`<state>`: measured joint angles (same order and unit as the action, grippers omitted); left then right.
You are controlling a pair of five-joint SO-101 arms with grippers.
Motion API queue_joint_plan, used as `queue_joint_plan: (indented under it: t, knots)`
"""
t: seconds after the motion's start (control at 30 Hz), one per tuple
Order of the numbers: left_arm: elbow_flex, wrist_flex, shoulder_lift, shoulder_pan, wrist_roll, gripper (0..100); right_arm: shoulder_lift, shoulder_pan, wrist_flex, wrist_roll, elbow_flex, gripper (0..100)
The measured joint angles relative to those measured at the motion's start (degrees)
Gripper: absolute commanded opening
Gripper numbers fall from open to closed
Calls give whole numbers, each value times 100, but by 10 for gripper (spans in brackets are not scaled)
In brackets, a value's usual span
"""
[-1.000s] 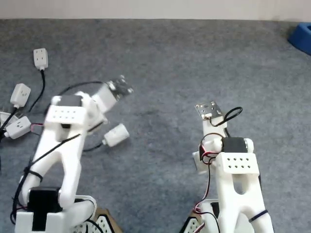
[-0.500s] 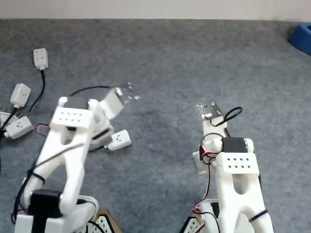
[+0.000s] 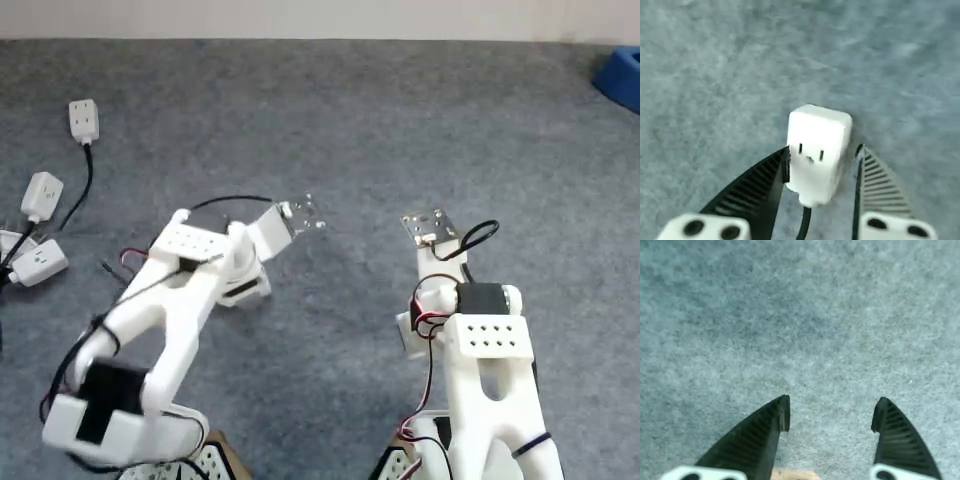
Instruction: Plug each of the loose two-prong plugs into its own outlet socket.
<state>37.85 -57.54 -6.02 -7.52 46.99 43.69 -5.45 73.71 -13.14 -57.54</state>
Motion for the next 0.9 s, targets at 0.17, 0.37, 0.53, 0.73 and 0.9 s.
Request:
queue_joint_plan:
  t: [0.17,0.37,0.53,0.73,0.9]
  knots:
    - [-387,44,853,123,220,221,0,0,0,0,-97,271]
    - [-888,18,1310,316,624,221,0,0,0,0,-97,271]
    - [-1398,-651,1389,448,1354,149,0,0,0,0,-97,271]
    - [-1609,-1591,1389,273,1925,147,0,0,0,0,-97,271]
    - [-1996,-1389,1407,211,1732,158,0,0,0,0,-97,271]
